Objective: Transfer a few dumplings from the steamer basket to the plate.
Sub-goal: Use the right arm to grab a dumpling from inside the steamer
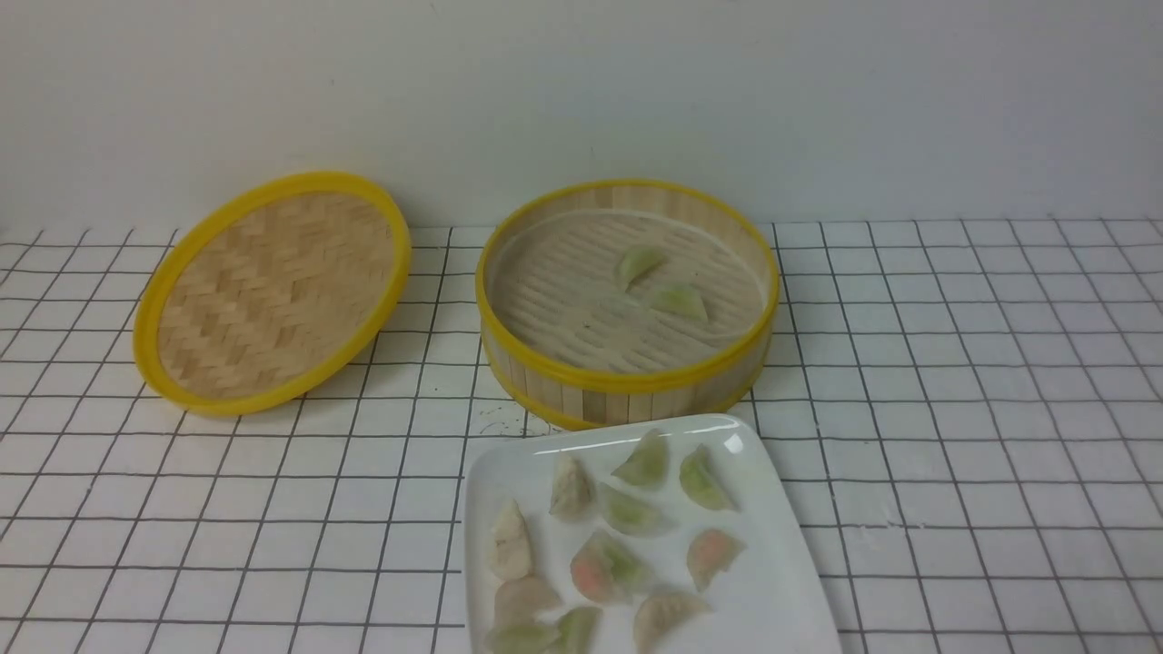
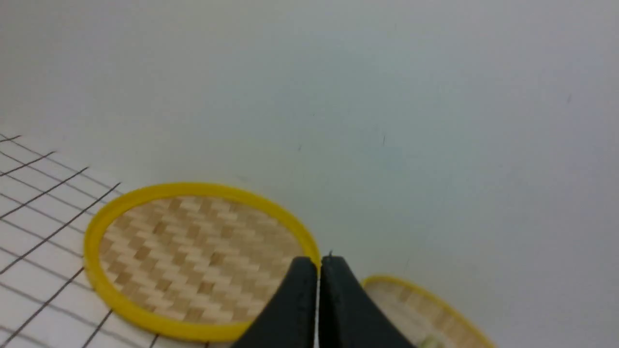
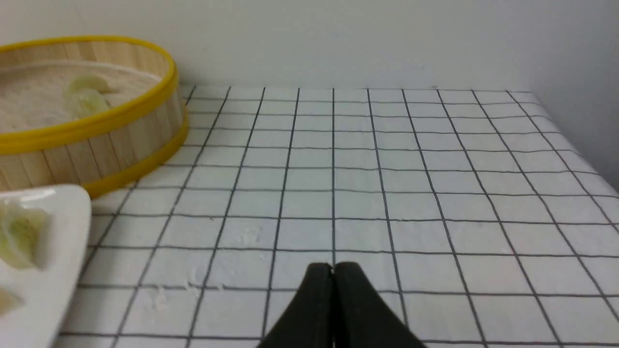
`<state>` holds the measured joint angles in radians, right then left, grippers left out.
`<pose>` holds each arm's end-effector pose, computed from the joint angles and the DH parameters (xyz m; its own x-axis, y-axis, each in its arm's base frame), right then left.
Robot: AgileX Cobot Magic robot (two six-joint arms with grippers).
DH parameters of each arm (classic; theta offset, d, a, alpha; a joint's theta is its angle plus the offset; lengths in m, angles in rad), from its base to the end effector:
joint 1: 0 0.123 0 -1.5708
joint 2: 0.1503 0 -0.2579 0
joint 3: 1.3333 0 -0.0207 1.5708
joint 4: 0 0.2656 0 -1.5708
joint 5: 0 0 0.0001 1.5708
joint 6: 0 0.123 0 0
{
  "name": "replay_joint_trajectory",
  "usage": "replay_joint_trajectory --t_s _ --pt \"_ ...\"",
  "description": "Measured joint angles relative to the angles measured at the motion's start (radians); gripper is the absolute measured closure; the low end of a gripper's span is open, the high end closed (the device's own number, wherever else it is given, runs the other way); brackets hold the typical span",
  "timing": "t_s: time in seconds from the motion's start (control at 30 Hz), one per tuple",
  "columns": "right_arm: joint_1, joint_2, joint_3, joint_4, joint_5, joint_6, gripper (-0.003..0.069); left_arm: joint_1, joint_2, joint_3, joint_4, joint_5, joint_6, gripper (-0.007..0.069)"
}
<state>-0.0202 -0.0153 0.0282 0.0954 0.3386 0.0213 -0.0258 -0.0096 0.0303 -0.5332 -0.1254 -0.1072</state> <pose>0.1265 0.0013 0.1660 -0.2594 0.1163 -0.9588 0.0186 0.9931 0.1154 0.1293 0.0044 0.2187 0.1615 -0.5979 -0.7851 0.0737 0.8006 -0.5946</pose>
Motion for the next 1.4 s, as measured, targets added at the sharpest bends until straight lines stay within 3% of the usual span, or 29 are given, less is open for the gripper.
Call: replay_joint_trajectory --t_s 0.03,0.17,0.3,0.43,0.5,0.63,0.7,0.8,0.83,0.93,1.1,1.4 --pt "0.0 0.0 0.0 0.01 -0.014 0.005 0.0672 0.0 0.0 0.0 -0.008 -0.007 -0.002 0.0631" --pt "0.0 0.0 0.001 0.324 -0.219 0.178 0.0672 0.0 0.0 -0.004 -0.122 -0.167 -0.017 0.0631" --pt "0.0 0.0 0.001 0.52 -0.327 0.236 0.0672 0.0 0.0 -0.095 -0.119 -0.122 -0.033 0.0631" --pt "0.0 0.0 0.001 0.587 -0.371 0.221 0.0672 0.0 0.067 -0.332 -0.052 0.125 -0.009 0.0631" --pt "0.0 0.0 -0.004 0.597 -0.386 0.214 0.0672 0.0 0.193 -0.478 -0.015 0.345 0.026 0.0631" --pt "0.024 0.074 -0.161 0.522 -0.237 0.133 0.0672 0.0 0.481 -0.745 0.035 0.778 0.134 0.0631" --pt "0.044 0.191 -0.329 0.46 -0.101 0.073 0.0672 0.0 0.663 -0.858 0.049 1.011 0.203 0.0631" --pt "0.061 0.449 -0.579 0.41 0.171 -0.004 0.0672 0.0 0.87 -0.944 0.06 1.218 0.283 0.0631" --pt "0.061 0.488 -0.596 0.407 0.211 -0.009 0.0672 0.0 0.896 -0.95 0.062 1.239 0.292 0.0631" --pt "0.061 0.821 -0.865 0.385 0.538 -0.133 0.0672 0.0 1.065 -0.962 0.081 1.328 0.34 0.0631" --pt "0.065 1.27 -1.227 0.373 0.841 -0.23 0.0672 0.0 1.12 -0.962 0.166 1.347 0.336 0.0631" --pt "0.245 1.807 -1.791 0.191 0.902 -0.119 0.0669 0.0 0.965 -0.962 0.29 1.357 0.272 0.0631"
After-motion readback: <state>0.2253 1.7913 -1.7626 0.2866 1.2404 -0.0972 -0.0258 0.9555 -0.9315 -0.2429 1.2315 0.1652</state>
